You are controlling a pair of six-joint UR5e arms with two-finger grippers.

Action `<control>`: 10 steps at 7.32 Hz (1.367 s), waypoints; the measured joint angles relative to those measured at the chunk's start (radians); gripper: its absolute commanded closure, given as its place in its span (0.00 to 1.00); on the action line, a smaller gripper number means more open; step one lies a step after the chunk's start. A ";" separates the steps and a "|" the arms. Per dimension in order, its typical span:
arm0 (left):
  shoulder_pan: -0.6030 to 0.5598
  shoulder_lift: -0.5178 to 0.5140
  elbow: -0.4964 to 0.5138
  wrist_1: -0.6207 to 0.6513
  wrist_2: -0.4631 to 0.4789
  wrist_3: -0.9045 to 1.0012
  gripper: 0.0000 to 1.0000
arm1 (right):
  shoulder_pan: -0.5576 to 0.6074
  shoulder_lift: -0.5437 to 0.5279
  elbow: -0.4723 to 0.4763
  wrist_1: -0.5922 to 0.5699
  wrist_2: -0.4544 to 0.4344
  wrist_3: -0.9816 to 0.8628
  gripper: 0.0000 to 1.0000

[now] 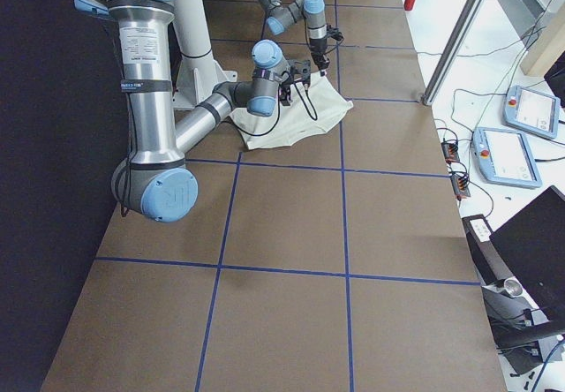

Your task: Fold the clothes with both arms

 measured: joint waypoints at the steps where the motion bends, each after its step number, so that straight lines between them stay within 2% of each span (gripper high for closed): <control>1: -0.044 -0.063 0.123 -0.070 0.001 0.052 1.00 | 0.001 0.000 -0.008 0.000 -0.003 0.000 0.00; 3: -0.105 -0.170 0.332 -0.218 0.013 0.138 1.00 | 0.004 0.003 -0.027 0.000 -0.009 0.000 0.00; 5: -0.117 -0.241 0.472 -0.336 0.060 0.218 1.00 | 0.003 0.007 -0.045 -0.001 -0.015 0.000 0.00; 6: -0.118 -0.253 0.509 -0.370 0.076 0.246 0.01 | 0.001 0.009 -0.051 -0.001 -0.017 0.001 0.00; 9: -0.128 -0.260 0.532 -0.378 0.102 0.297 0.00 | -0.005 0.020 -0.074 -0.012 -0.023 0.000 0.00; 10: -0.151 -0.259 0.508 -0.322 0.089 0.321 0.00 | -0.010 0.030 -0.081 -0.037 -0.033 0.000 0.00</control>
